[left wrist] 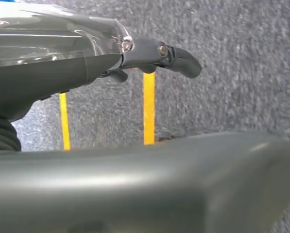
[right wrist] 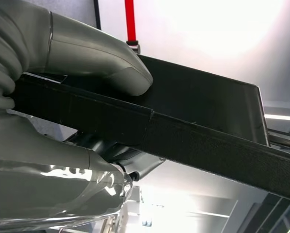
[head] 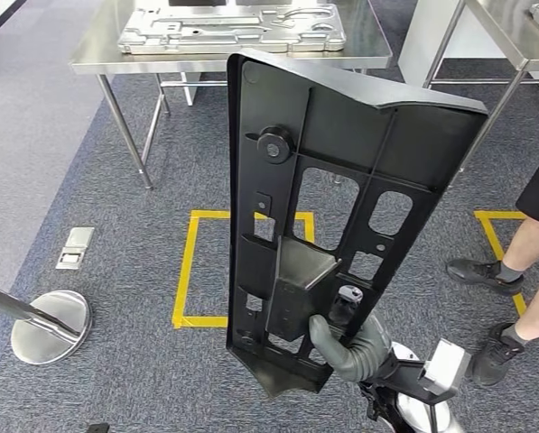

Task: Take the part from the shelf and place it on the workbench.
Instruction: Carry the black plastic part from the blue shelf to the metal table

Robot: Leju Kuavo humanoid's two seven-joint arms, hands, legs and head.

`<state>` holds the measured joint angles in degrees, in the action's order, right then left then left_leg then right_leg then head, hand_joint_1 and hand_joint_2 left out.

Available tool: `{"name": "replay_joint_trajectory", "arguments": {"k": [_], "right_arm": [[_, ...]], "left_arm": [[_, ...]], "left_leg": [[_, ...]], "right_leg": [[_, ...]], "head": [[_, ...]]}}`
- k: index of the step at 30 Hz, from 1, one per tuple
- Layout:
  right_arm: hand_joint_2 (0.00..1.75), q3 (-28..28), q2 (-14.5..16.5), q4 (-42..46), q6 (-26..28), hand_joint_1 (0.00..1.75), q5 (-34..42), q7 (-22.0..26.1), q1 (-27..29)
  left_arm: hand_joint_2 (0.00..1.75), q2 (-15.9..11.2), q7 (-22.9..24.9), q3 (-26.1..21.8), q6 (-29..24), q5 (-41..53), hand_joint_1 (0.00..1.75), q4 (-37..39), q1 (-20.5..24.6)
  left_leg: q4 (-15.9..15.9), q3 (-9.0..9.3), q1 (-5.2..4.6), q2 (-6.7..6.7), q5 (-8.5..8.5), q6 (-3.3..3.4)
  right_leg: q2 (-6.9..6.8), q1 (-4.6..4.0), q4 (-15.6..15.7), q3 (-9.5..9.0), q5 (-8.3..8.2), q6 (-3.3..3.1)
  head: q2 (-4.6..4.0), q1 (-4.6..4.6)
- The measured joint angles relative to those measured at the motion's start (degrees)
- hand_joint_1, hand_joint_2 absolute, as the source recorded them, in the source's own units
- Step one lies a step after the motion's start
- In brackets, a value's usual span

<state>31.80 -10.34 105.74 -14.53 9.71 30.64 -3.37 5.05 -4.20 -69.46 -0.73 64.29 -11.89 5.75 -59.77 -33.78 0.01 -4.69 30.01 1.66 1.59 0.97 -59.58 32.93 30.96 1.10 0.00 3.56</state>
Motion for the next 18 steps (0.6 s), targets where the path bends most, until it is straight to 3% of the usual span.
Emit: {"name": "replay_joint_trajectory", "arguments": {"k": [18], "right_arm": [[1.75, -0.29, 0.05, 0.81, -0.01, 1.75, -0.01, 0.14, 0.63]], "left_arm": [[1.75, 0.00, 0.92, -1.69, 1.96, -1.54, 0.00, 0.00, 0.10]], "left_leg": [[-0.02, 0.03, -0.29, 0.02, 0.05, -0.05]], "right_leg": [[0.00, 0.23, 0.08, -0.10, 0.02, 0.06]], "head": [[0.00, 0.00]]}}
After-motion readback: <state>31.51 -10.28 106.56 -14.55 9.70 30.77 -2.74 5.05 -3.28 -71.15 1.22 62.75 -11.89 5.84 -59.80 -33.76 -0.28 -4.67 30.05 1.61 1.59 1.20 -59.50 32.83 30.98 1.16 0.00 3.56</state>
